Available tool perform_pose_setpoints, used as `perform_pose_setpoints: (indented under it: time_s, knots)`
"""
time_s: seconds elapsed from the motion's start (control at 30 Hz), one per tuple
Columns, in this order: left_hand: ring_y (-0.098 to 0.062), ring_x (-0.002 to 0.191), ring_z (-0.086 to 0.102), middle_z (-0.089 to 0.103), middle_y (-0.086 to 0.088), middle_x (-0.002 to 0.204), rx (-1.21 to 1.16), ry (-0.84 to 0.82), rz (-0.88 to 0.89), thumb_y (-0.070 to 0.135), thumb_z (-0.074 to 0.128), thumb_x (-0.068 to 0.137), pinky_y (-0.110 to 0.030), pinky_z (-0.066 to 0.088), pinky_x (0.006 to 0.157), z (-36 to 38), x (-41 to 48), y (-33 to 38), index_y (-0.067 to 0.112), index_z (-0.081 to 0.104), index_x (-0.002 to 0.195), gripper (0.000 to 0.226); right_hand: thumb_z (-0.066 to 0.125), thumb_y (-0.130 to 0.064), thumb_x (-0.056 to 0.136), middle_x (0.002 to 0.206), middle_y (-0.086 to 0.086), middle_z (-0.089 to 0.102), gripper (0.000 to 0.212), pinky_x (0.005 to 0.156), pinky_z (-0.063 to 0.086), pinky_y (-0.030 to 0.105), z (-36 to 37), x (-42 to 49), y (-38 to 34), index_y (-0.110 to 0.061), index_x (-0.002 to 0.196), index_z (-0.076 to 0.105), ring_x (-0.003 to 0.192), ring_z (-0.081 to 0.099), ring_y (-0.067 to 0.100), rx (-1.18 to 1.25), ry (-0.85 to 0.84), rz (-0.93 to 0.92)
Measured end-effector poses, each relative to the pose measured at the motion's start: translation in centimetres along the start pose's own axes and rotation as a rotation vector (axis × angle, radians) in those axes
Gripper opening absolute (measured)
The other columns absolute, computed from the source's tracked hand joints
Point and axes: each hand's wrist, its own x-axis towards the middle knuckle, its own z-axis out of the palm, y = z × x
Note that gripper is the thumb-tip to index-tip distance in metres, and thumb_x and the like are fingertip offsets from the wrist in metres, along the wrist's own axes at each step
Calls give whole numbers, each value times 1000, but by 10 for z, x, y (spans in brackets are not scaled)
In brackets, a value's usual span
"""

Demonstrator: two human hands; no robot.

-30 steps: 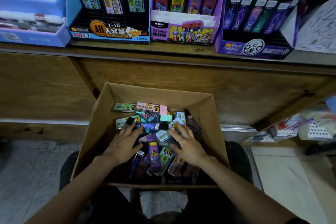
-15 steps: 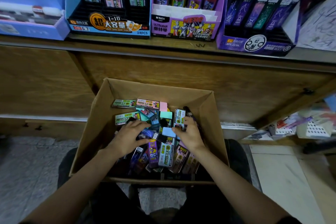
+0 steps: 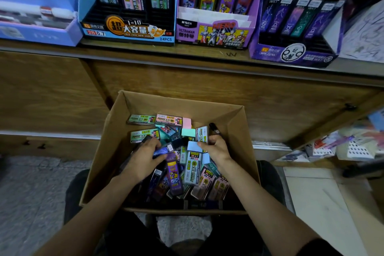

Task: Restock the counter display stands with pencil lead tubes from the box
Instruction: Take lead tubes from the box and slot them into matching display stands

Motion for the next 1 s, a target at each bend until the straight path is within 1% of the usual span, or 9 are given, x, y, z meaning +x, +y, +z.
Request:
perform_pose_setpoints:
  time_s: [0.17,0.27,0.33,0.4,0.5,0.6,0.83,0.9,1.0]
  knots:
    - [-11,59,57,60,-5,80,-206,-33,-104,16,56,93,-26,43,57,1,-1,5,12,39,99,18,66,-4,84,87,1,57,25,59,44,17,4,-13,15,-7,98,46,82,56,17,24,74,-11]
    - [-10,62,55,61,-4,81,-280,-69,-141,17,57,92,-25,43,61,2,0,8,13,44,96,14,71,-8,81,89,-1,58,34,53,44,10,2,-18,17,-9,101,43,75,57,11,83,15,41]
    - [-4,60,54,61,0,79,-321,-99,-141,19,58,92,-17,43,58,5,0,10,14,47,95,12,76,-7,75,102,0,58,57,71,48,10,6,-21,17,-6,117,37,96,59,18,50,-92,0]
    - [-3,56,53,60,0,77,-352,-119,-147,19,58,92,-14,42,54,6,0,14,12,48,96,13,79,-4,71,120,2,52,80,92,44,24,13,-25,21,-7,133,28,115,51,19,-74,-152,-41]
    - [-10,61,53,58,-6,78,-442,-141,-162,20,59,92,-23,44,61,6,-2,21,3,49,97,21,76,3,72,105,3,62,58,67,49,16,12,-30,20,-6,121,46,90,61,15,9,-178,18]
    - [-2,67,55,59,3,79,-510,-156,-156,25,63,89,-15,42,61,6,-6,30,11,50,93,19,72,4,75,82,-3,63,35,48,46,12,2,-33,14,-13,101,56,68,60,6,116,-173,45]
    - [-1,90,60,60,3,105,-691,-255,-176,45,69,76,-14,45,72,-2,-13,68,18,48,116,53,71,-8,80,103,11,67,29,89,51,50,-16,-51,-26,-15,103,55,96,65,31,372,-129,-104]
    - [2,70,62,64,2,91,-799,-234,-138,37,71,75,-12,46,61,-5,-15,83,17,53,105,40,72,-10,79,106,13,67,31,90,51,52,-22,-57,-38,-17,104,55,100,64,34,414,-126,-128]
    - [-2,66,61,65,2,82,-896,-194,-105,23,71,80,-15,47,59,-12,-15,101,14,58,103,28,72,-10,80,104,10,68,31,82,56,42,-30,-66,-54,-20,104,55,95,67,27,465,-156,-175]
